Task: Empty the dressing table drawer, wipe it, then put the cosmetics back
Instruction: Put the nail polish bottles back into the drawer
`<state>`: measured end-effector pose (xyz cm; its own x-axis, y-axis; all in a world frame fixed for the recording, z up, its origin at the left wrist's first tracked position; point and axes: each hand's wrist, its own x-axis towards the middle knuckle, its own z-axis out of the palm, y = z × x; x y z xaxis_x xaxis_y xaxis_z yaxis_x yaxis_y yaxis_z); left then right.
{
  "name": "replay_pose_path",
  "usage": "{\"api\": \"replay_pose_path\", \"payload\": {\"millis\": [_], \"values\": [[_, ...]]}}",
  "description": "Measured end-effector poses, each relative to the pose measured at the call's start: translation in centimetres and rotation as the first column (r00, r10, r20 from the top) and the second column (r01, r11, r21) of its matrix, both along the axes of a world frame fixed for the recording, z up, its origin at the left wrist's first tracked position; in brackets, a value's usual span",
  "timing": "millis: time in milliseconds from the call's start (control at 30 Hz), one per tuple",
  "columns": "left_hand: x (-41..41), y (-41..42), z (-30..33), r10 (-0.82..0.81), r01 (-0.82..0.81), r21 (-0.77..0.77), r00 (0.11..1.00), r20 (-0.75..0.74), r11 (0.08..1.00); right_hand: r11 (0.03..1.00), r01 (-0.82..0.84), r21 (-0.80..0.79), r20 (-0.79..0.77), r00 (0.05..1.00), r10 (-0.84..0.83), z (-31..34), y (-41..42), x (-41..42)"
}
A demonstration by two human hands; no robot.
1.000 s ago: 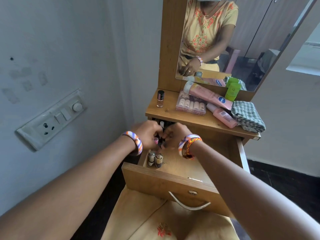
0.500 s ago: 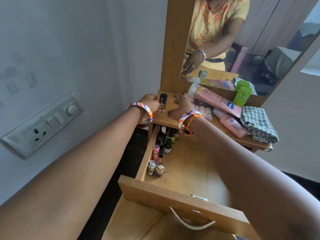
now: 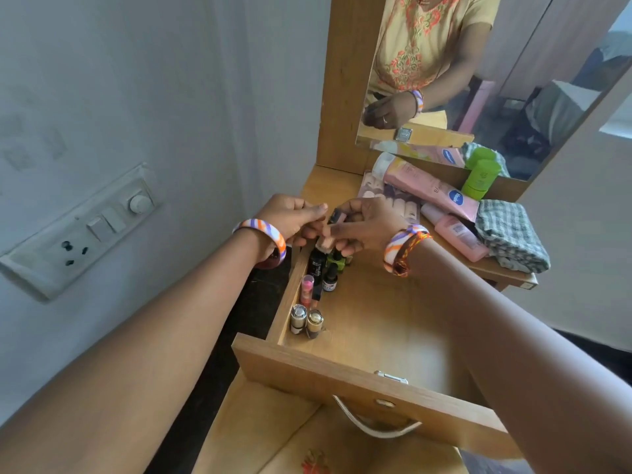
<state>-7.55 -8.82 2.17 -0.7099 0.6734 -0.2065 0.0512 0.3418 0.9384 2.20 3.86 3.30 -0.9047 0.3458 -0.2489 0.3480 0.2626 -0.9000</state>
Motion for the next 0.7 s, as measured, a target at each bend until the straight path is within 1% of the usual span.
{"api": "replay_pose_path", "payload": {"millis": [100, 167, 200, 267, 300, 400, 467, 600, 700], "values": [[1.3, -0.5, -2.1, 0.12, -0.12, 0.042, 0.993, 0.008, 0.992, 0.991, -0.132, -0.012, 0.137, 0.982, 0.132, -0.4, -0.8, 1.5], [2.2, -0.6, -3.6, 0.19, -0.191, 0.063, 0.982, 0.02, 0.98, 0.979, -0.205, 0.019, 0.234, 0.952, 0.195, -1.3, -1.8, 2.5], [2.6, -0.6, -4.3, 0.22, -0.22, 0.063, 0.975, 0.011, 0.973, 0.969, -0.239, 0.06, 0.275, 0.937, 0.214, -2.0, -2.4, 2.8], [3.2, -0.8, -5.5, 0.284, -0.282, 0.057, 0.959, -0.021, 0.958, 0.939, -0.283, 0.194, 0.33, 0.92, 0.21, -3.1, -3.5, 3.5], [3.5, -0.9, -6.1, 0.316, -0.314, 0.058, 0.948, -0.025, 0.947, 0.927, -0.283, 0.247, 0.337, 0.922, 0.192, -3.6, -4.0, 3.8], [4.1, -1.3, -7.3, 0.393, -0.391, 0.064, 0.92, -0.011, 0.918, 0.933, -0.223, 0.281, 0.281, 0.949, 0.142, -4.2, -5.6, 4.6], [4.3, -1.6, -7.8, 0.411, -0.409, 0.046, 0.911, -0.041, 0.911, 0.916, -0.229, 0.33, 0.252, 0.956, 0.148, -4.2, -6.4, 4.8], [4.5, -2.2, -8.4, 0.369, -0.371, -0.003, 0.925, -0.095, 0.929, 0.874, -0.248, 0.418, 0.244, 0.957, 0.156, -4.0, -7.0, 4.7], [4.0, -2.5, -8.5, 0.286, -0.293, -0.026, 0.947, -0.149, 0.956, 0.891, -0.204, 0.406, 0.239, 0.965, 0.112, -3.6, -6.3, 4.7]]}}
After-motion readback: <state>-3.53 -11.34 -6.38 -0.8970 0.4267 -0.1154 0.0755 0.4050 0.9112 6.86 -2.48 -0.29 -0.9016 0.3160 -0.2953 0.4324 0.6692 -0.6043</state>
